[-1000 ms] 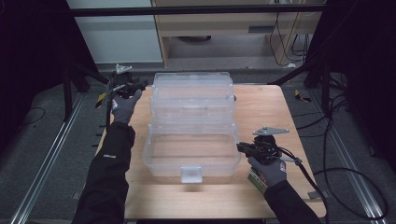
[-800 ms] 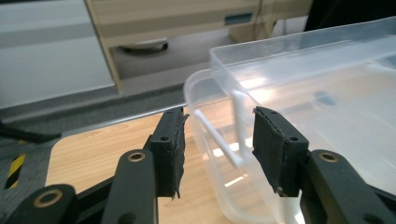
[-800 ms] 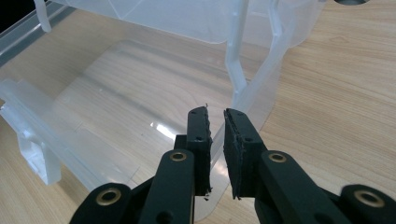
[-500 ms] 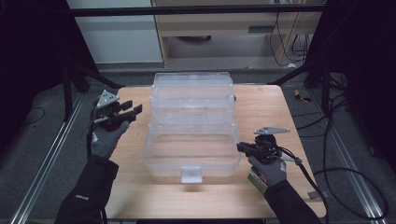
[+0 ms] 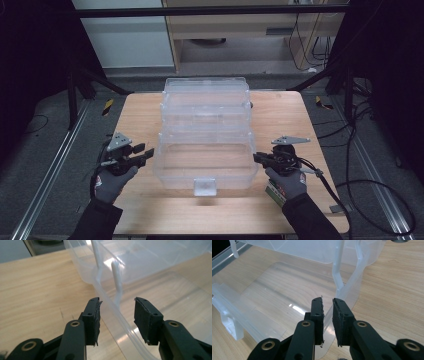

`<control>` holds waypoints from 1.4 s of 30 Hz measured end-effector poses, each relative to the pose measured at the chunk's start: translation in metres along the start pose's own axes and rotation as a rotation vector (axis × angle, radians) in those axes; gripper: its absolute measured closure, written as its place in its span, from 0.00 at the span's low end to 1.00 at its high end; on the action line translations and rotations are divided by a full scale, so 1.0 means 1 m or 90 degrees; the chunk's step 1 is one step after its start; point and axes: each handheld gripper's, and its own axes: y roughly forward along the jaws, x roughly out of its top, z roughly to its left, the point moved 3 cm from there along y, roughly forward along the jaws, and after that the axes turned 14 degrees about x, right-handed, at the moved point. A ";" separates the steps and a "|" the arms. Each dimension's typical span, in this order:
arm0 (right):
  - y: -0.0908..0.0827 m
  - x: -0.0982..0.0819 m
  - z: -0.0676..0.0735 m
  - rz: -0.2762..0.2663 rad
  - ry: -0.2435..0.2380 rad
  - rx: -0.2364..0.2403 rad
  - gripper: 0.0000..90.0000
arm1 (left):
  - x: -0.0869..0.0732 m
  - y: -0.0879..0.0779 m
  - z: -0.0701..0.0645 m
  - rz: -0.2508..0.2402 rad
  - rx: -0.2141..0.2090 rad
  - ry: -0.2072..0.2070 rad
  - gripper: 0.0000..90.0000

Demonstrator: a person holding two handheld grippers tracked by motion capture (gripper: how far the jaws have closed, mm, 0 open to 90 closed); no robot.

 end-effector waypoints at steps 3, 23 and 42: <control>0.000 0.000 0.000 0.000 -0.001 -0.001 0.88 | -0.007 0.002 -0.007 0.006 -0.003 0.008 0.64; 0.001 0.000 0.003 0.001 -0.010 -0.014 0.88 | -0.016 0.014 -0.015 0.040 -0.021 0.017 0.75; -0.041 0.014 0.000 -0.062 -0.053 -0.037 0.65 | -0.011 -0.005 0.005 -0.025 0.000 -0.020 0.61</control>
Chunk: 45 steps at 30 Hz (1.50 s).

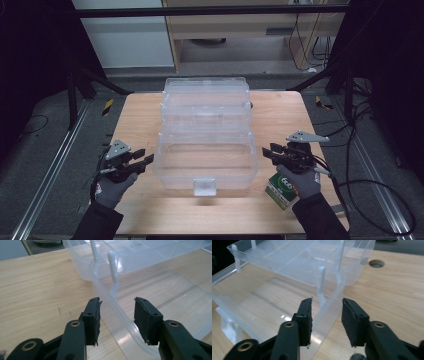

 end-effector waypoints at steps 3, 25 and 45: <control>-0.006 -0.001 -0.003 0.011 -0.010 -0.011 0.61 | -0.001 0.001 0.005 0.001 0.009 -0.004 0.58; -0.043 -0.003 -0.008 0.133 -0.002 -0.018 0.22 | -0.009 0.008 0.021 0.013 0.046 -0.016 0.49; -0.044 -0.021 -0.005 0.261 0.017 -0.013 0.09 | -0.013 0.010 0.023 0.024 0.058 -0.005 0.48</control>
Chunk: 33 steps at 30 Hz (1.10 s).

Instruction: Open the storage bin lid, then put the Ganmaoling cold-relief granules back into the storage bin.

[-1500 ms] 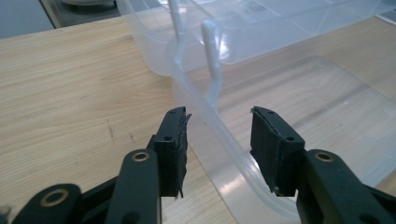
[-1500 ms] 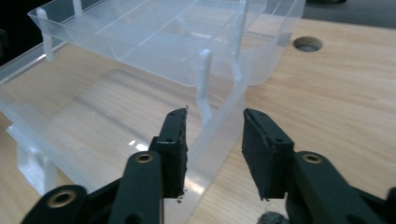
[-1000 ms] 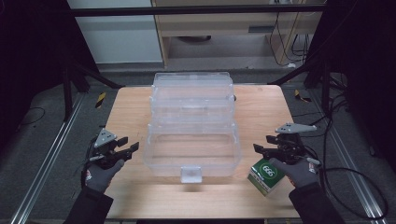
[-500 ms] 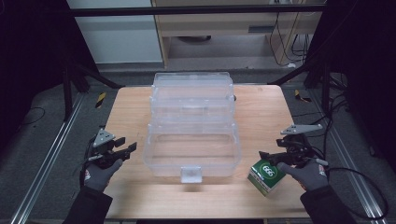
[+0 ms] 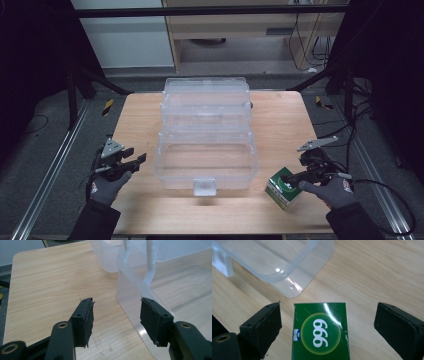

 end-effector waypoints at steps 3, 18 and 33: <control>0.004 -0.003 -0.001 0.023 0.000 -0.003 0.09 | 0.000 0.000 0.001 0.001 0.002 -0.002 0.48; 0.020 -0.011 0.000 0.080 0.009 -0.001 0.05 | -0.002 0.002 0.000 0.007 0.003 0.004 0.48; 0.037 -0.014 -0.003 0.142 0.018 -0.014 0.05 | -0.003 0.002 0.001 0.009 0.004 0.006 0.48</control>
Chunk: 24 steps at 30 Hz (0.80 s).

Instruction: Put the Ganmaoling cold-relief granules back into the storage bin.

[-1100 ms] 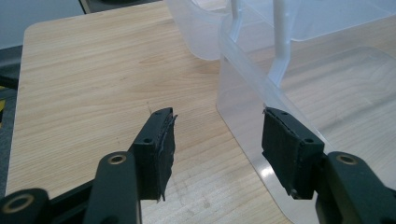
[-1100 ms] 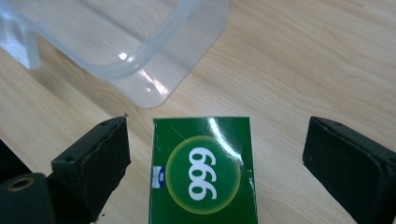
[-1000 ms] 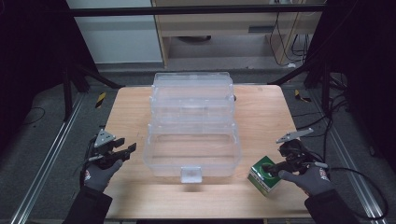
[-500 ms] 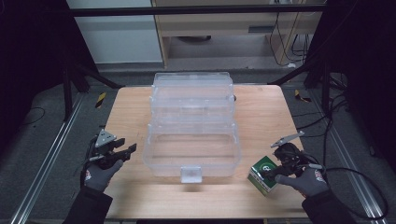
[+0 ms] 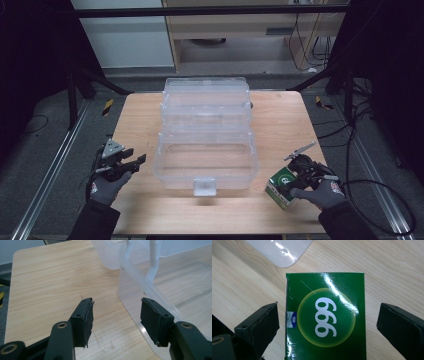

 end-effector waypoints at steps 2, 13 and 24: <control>0.002 0.000 0.000 0.011 0.000 0.000 0.05 | -0.001 0.001 0.000 0.002 0.000 0.000 0.48; 0.007 0.002 -0.001 0.061 -0.007 -0.002 0.07 | -0.002 0.003 -0.001 0.011 0.003 0.005 0.47; 0.016 0.006 -0.003 0.116 -0.009 -0.003 0.11 | -0.004 0.004 -0.001 0.015 0.002 0.007 0.47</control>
